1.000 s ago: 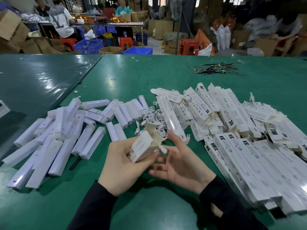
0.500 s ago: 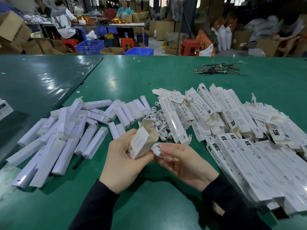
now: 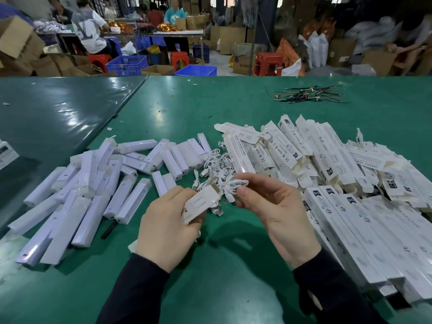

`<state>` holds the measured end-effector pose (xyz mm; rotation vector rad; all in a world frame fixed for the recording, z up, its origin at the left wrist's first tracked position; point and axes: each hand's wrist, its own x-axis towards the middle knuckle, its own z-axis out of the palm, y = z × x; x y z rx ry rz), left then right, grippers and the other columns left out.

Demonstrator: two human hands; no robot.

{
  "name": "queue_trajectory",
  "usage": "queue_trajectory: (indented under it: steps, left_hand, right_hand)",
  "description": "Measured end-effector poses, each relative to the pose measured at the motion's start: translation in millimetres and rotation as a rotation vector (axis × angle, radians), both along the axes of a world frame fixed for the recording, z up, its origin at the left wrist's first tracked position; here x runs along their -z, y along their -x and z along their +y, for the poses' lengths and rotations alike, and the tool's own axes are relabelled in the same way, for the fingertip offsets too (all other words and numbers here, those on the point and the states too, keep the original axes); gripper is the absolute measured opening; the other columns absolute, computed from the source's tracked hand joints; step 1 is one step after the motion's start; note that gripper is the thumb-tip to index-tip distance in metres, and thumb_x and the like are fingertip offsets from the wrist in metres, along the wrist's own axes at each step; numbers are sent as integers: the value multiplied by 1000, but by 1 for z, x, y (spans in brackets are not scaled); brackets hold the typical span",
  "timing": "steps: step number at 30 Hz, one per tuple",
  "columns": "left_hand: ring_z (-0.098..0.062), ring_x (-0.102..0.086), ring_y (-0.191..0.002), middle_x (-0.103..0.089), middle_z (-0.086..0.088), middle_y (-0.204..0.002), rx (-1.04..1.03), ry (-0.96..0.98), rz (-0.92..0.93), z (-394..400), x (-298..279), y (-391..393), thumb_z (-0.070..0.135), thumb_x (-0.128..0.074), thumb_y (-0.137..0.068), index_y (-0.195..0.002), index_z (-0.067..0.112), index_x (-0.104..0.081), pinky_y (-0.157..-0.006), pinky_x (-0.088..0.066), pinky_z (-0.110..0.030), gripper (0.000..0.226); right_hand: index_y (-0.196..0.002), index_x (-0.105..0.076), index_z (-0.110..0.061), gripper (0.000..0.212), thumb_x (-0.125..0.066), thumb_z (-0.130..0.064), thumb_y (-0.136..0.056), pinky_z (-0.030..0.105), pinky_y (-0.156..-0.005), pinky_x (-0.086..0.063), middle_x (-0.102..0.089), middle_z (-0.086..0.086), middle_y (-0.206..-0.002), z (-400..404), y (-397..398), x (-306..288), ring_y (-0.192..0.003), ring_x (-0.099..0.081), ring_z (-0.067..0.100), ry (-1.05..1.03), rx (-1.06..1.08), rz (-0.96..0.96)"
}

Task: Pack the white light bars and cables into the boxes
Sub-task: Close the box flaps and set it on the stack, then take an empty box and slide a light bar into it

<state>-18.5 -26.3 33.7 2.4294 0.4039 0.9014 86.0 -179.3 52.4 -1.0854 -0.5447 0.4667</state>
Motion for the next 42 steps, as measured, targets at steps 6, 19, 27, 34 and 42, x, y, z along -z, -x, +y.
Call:
queue_trajectory:
  steps: [6, 19, 27, 34, 42]
  left_hand:
    - [-21, -57, -64, -62, 6, -72, 33, 57, 1, -7, -1, -1, 52, -55, -75, -79, 24, -67, -54, -50, -41, 31]
    - [-27, -59, -64, -62, 8, -74, 47, -179, 178, -6, 3, 0, 40, -51, -79, -86, 25, -65, -51, -50, -39, 21]
    - [-26, -60, -60, -62, 9, -71, 85, -237, 134, -9, 3, -1, 39, -50, -77, -86, 23, -64, -46, -49, -36, 23]
    - [-7, -52, -62, -64, 14, -83, 414, 640, -67, -17, -13, 4, 38, -55, -69, -114, 51, -44, -55, -43, -23, 48]
    - [-19, -47, -57, -65, 6, -82, 545, 840, -102, -35, -4, -4, 6, -44, -82, -116, 63, -32, -46, -44, -33, 67]
  right_hand:
    - [-91, -78, -19, 20, -75, -3, -80, 19, -73, -53, -76, -1, -82, 3, 2, 6, -75, -70, 12, 147, 106, -242]
    - [-66, -77, -21, 18, -84, -5, -70, 20, -63, -48, -71, -1, -70, 8, 4, 15, -64, -61, 9, 272, 155, -295]
    - [-89, -78, -15, 16, -64, -9, -92, 26, -79, -46, -62, -2, -101, 9, 8, 18, -90, -59, 9, 390, -50, -510]
    - [-107, -71, -20, 25, -65, -23, -83, 26, -74, -54, -73, 4, -99, 7, 9, 11, -89, -70, 20, 0, 11, -192]
    - [-96, -76, -18, 17, -71, -15, -80, 17, -65, -51, -75, 3, -93, 8, 9, 9, -78, -66, 10, 91, 64, -221]
